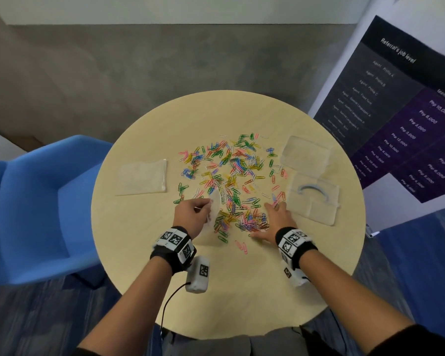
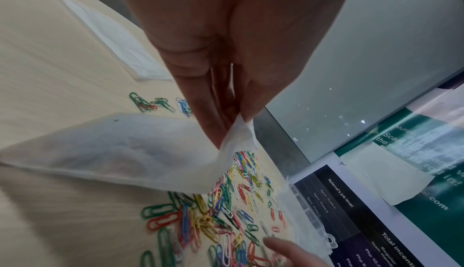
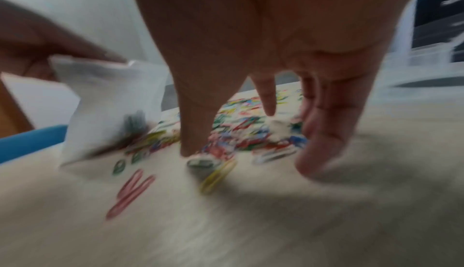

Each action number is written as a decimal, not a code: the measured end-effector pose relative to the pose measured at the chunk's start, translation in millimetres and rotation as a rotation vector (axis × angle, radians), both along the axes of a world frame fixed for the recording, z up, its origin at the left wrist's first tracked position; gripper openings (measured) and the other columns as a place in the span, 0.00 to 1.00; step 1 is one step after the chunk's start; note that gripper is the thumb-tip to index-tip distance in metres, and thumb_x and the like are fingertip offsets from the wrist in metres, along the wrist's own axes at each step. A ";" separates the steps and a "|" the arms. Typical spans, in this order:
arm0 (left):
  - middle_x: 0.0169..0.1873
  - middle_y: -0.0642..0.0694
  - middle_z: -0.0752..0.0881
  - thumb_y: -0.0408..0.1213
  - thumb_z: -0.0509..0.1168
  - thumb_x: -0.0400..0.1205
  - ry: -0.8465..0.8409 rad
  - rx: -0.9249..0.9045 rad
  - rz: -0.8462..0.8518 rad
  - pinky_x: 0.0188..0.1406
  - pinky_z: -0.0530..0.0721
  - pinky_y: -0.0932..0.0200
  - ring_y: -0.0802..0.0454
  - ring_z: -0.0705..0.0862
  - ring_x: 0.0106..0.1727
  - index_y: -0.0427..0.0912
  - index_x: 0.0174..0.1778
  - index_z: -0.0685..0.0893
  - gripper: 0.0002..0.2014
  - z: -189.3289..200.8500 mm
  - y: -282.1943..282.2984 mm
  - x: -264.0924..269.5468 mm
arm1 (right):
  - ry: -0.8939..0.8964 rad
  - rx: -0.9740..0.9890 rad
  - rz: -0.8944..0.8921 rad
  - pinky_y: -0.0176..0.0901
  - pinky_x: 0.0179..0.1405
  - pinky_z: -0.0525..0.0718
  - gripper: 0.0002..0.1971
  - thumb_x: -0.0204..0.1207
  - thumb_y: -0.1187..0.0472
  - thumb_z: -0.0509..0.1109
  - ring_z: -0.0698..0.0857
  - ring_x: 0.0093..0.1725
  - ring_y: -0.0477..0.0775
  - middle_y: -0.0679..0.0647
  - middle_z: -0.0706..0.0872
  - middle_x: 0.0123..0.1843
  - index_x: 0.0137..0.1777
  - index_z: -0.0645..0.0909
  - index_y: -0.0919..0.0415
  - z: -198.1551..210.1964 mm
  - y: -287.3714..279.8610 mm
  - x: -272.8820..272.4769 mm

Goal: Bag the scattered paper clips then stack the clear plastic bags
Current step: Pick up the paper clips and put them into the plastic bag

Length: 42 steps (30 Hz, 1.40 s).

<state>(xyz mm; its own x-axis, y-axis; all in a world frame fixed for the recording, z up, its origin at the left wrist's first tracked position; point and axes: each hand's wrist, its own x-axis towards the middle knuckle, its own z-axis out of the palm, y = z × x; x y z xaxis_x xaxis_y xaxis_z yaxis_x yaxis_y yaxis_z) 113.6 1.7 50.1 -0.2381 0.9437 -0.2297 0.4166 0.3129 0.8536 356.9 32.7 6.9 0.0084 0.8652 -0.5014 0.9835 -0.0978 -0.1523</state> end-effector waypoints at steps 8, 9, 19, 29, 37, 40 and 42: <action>0.33 0.47 0.90 0.39 0.70 0.82 -0.017 -0.023 0.009 0.47 0.91 0.49 0.48 0.89 0.35 0.41 0.52 0.92 0.09 0.8 -4.7 -6.4 | 0.098 0.222 0.221 0.51 0.60 0.83 0.15 0.81 0.59 0.67 0.82 0.60 0.60 0.58 0.79 0.62 0.66 0.81 0.60 -10.3 3.0 -40.4; 0.33 0.48 0.90 0.39 0.70 0.82 -0.008 -0.023 0.007 0.48 0.91 0.49 0.48 0.90 0.36 0.41 0.52 0.92 0.09 1.2 -5.2 -7.4 | 0.103 0.223 0.233 0.50 0.59 0.83 0.14 0.81 0.62 0.66 0.83 0.58 0.60 0.59 0.81 0.60 0.64 0.83 0.61 -9.1 5.9 -40.1; 0.31 0.44 0.91 0.38 0.69 0.82 -0.018 -0.042 -0.032 0.46 0.91 0.50 0.51 0.88 0.30 0.41 0.51 0.92 0.09 -5.3 -3.6 -1.0 | 1.136 -0.021 -0.794 0.38 0.40 0.91 0.14 0.73 0.74 0.74 0.91 0.39 0.55 0.63 0.90 0.47 0.59 0.83 0.75 17.0 13.4 -10.3; 0.39 0.44 0.92 0.36 0.68 0.82 0.010 -0.043 -0.086 0.49 0.89 0.53 0.48 0.89 0.38 0.40 0.56 0.91 0.10 -3.0 4.3 5.9 | 1.542 -0.231 -0.825 0.36 0.37 0.90 0.07 0.77 0.78 0.67 0.91 0.35 0.52 0.60 0.90 0.44 0.46 0.85 0.69 59.0 19.5 -76.8; 0.40 0.43 0.91 0.31 0.66 0.82 0.086 -0.035 -0.074 0.40 0.82 0.66 0.50 0.86 0.36 0.38 0.55 0.91 0.10 -6.3 4.8 0.9 | 1.169 -0.161 -0.571 0.37 0.43 0.90 0.12 0.76 0.76 0.70 0.89 0.44 0.57 0.65 0.88 0.51 0.58 0.86 0.70 43.4 20.7 -100.5; 0.34 0.46 0.89 0.31 0.66 0.82 0.046 -0.037 -0.064 0.35 0.83 0.71 0.53 0.86 0.30 0.38 0.53 0.91 0.09 -8.5 4.1 2.0 | 0.875 -0.125 -0.334 0.47 0.49 0.89 0.15 0.72 0.71 0.70 0.88 0.49 0.57 0.60 0.89 0.55 0.52 0.89 0.52 45.6 25.1 -102.4; 0.33 0.47 0.89 0.32 0.66 0.82 0.020 -0.040 -0.035 0.40 0.89 0.60 0.53 0.88 0.30 0.38 0.54 0.91 0.10 -8.9 4.5 4.3 | 0.761 -0.176 -0.255 0.51 0.51 0.86 0.18 0.71 0.71 0.65 0.85 0.46 0.56 0.57 0.88 0.51 0.54 0.86 0.50 50.9 25.9 -105.3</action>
<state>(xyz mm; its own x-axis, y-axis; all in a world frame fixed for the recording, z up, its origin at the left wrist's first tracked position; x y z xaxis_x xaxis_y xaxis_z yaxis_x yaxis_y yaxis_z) 117.8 6.2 41.1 -0.2102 0.9416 -0.2631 0.4442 0.3317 0.8323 251.5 58.6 57.8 -0.2030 0.7907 -0.5776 0.5616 -0.3892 -0.7302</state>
